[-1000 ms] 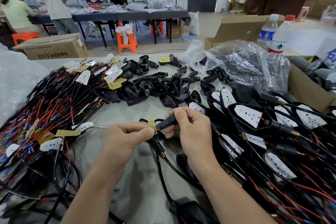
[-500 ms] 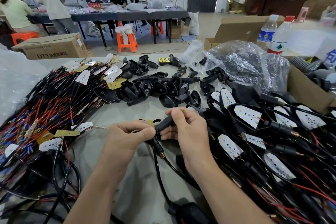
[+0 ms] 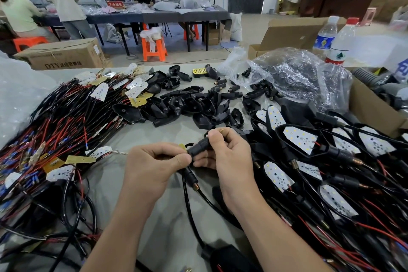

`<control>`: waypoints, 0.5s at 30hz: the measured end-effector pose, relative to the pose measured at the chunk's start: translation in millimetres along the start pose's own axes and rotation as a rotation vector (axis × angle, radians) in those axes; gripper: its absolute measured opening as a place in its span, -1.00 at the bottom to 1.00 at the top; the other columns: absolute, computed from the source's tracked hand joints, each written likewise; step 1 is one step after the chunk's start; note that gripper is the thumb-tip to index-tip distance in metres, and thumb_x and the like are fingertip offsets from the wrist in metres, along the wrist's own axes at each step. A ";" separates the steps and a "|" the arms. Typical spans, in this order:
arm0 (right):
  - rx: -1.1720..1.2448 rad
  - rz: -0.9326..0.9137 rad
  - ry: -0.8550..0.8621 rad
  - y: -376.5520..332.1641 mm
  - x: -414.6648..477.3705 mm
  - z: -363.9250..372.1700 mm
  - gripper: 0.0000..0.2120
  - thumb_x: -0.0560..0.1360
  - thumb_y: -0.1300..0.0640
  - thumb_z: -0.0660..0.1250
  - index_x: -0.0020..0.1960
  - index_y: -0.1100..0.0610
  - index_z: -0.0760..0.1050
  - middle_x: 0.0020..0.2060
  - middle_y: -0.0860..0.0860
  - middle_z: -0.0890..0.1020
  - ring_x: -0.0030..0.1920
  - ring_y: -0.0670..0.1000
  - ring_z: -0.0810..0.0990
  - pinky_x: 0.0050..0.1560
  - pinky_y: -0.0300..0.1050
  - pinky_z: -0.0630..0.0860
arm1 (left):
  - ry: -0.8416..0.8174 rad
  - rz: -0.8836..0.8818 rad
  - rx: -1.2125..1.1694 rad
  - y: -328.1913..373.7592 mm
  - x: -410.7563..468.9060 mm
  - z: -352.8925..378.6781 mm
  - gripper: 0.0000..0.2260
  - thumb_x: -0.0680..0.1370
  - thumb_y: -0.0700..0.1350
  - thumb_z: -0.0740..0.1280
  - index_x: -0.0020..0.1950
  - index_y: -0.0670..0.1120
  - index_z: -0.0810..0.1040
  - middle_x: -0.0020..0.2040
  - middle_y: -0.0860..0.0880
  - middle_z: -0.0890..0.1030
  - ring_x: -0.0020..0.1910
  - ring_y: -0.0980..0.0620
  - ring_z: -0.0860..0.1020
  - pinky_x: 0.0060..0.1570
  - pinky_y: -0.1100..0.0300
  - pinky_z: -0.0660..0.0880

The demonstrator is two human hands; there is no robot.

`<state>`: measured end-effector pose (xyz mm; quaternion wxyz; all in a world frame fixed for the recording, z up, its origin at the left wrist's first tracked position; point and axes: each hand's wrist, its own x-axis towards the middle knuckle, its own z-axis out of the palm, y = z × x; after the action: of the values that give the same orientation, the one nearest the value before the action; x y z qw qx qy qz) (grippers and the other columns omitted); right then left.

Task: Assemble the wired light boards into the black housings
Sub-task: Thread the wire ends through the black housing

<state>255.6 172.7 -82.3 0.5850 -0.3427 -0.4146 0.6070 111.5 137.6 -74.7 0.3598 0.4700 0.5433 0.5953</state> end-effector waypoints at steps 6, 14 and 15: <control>-0.022 0.010 0.005 -1.6 2.0 -1.8 -0.81 0.64 0.20 0.32 -0.14 0.20 0.47 -0.37 0.21 0.66 -0.47 0.06 0.62 -0.45 -0.16 0.56 | -0.155 -0.154 -0.173 -5.9 1.1 -8.5 -0.53 0.14 -0.14 0.68 0.03 -0.10 0.76 -0.07 -0.22 0.74 -0.12 -0.01 0.71 -0.07 0.30 0.60; -0.392 -0.197 0.084 -2.7 2.3 -9.1 -0.86 0.45 0.03 0.48 -0.27 0.03 0.67 -0.52 -0.04 0.53 -0.46 -0.07 0.44 -0.37 -0.14 0.42 | -0.249 -0.170 -0.009 -1.5 0.7 -12.9 -0.77 0.30 -0.10 0.60 -0.08 -0.11 0.79 -0.17 -0.19 0.73 -0.25 0.01 0.59 -0.20 0.26 0.57; -0.401 -0.220 0.103 -3.7 3.3 -9.6 -0.84 0.43 0.00 0.49 -0.28 0.03 0.66 -0.50 -0.05 0.53 -0.45 -0.07 0.43 -0.35 -0.11 0.42 | -0.250 -0.184 -0.001 -0.5 1.2 -14.6 -0.77 0.31 -0.05 0.56 -0.10 -0.13 0.79 -0.15 -0.20 0.74 -0.24 0.00 0.61 -0.16 0.26 0.59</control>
<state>265.6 176.8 -82.8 0.5884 -0.4351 -0.5314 0.4268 97.2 134.3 -74.5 0.4777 0.4886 0.5349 0.4969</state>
